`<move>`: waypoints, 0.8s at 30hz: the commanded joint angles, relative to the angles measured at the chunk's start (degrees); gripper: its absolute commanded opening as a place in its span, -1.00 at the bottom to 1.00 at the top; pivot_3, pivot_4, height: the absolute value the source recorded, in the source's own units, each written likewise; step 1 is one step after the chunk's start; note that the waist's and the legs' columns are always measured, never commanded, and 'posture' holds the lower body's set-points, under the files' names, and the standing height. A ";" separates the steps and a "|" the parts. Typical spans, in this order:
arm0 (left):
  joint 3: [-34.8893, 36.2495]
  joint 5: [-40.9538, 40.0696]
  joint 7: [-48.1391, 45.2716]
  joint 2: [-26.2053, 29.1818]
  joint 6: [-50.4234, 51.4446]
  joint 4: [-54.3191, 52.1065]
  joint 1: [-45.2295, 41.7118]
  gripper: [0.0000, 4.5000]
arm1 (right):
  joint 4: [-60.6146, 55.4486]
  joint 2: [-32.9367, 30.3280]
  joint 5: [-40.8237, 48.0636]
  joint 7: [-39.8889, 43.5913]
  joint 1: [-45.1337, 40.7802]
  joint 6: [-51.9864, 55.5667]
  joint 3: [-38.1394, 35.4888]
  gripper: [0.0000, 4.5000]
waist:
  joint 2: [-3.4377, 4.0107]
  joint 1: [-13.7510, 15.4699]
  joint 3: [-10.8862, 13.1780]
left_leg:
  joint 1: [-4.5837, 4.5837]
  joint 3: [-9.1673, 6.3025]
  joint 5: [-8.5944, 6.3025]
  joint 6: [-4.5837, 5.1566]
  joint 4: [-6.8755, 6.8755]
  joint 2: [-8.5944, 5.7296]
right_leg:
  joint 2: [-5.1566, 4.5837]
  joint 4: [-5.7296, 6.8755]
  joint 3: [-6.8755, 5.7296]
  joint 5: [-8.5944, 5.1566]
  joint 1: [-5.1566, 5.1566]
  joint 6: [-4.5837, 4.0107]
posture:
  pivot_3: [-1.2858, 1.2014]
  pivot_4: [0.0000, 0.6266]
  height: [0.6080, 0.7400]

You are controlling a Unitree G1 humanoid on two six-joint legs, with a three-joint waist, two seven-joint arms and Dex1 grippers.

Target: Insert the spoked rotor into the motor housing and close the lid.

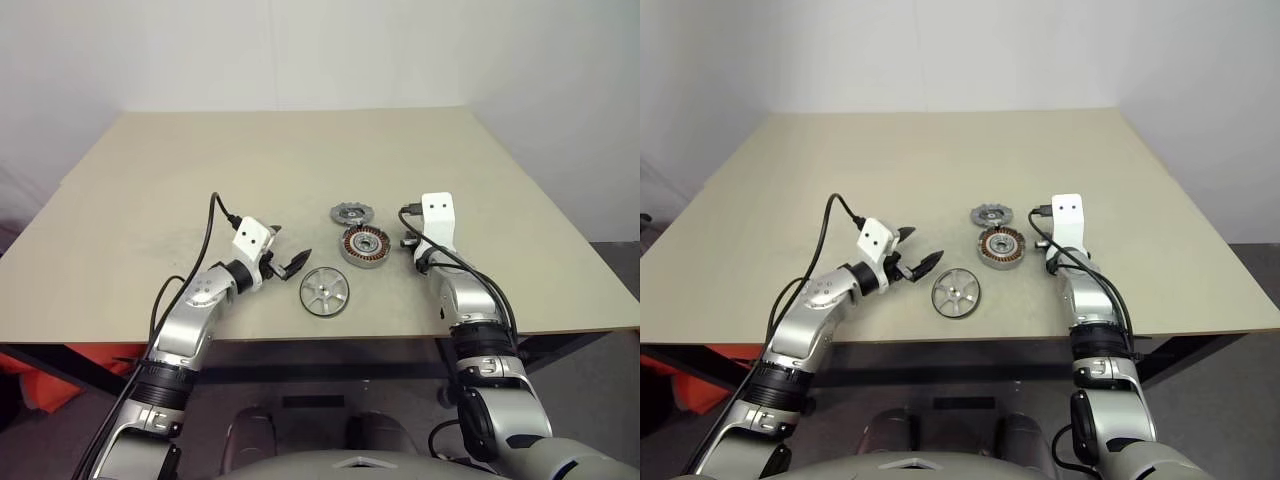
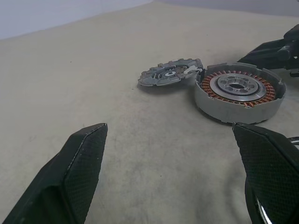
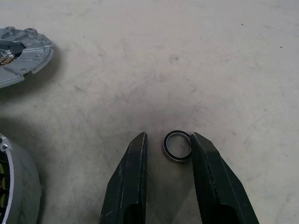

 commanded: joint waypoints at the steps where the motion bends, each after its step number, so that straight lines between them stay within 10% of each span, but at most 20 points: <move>1: 0.59 0.09 0.15 0.47 -0.22 -1.96 -1.04 1.00 | 0.31 0.14 0.92 0.40 -0.98 0.14 -0.20 -0.58 | 0.00 -0.03 0.00 | 0.00 0.00 0.00 0.00 0.00 0.00 | 0.00 0.00 0.00 0.00 0.00 0.00 | 0.03 -1.00 1.00; 4: 0.83 0.00 0.32 0.69 -0.29 -1.86 -1.05 1.00 | -0.21 -0.24 0.75 1.59 -0.77 0.84 0.76 -0.99 | 0.00 -0.17 -0.01 | 0.00 0.00 0.00 0.00 0.00 0.01 | 0.01 0.00 0.00 0.00 0.00 0.00 | 0.03 -1.00 1.00; 20: 0.67 -0.01 0.60 0.43 -0.52 -1.22 -1.37 1.00 | -9.48 -1.70 3.34 8.63 -2.54 -0.28 1.88 -0.99 | 0.01 -0.88 0.00 | -0.08 0.00 0.00 0.00 -0.02 0.01 | -0.01 -0.01 0.00 0.00 -0.03 0.00 | 0.03 -1.00 1.00; 24: 0.75 -0.05 0.61 0.47 -0.49 -1.30 -1.21 1.00 | -6.31 -2.43 0.04 2.30 -3.16 -1.13 0.91 -0.58 | 0.01 -0.92 0.00 | -0.08 0.00 0.01 -0.01 -0.02 0.01 | 0.00 -0.02 0.00 0.00 -0.04 0.00 | 0.03 -1.00 1.00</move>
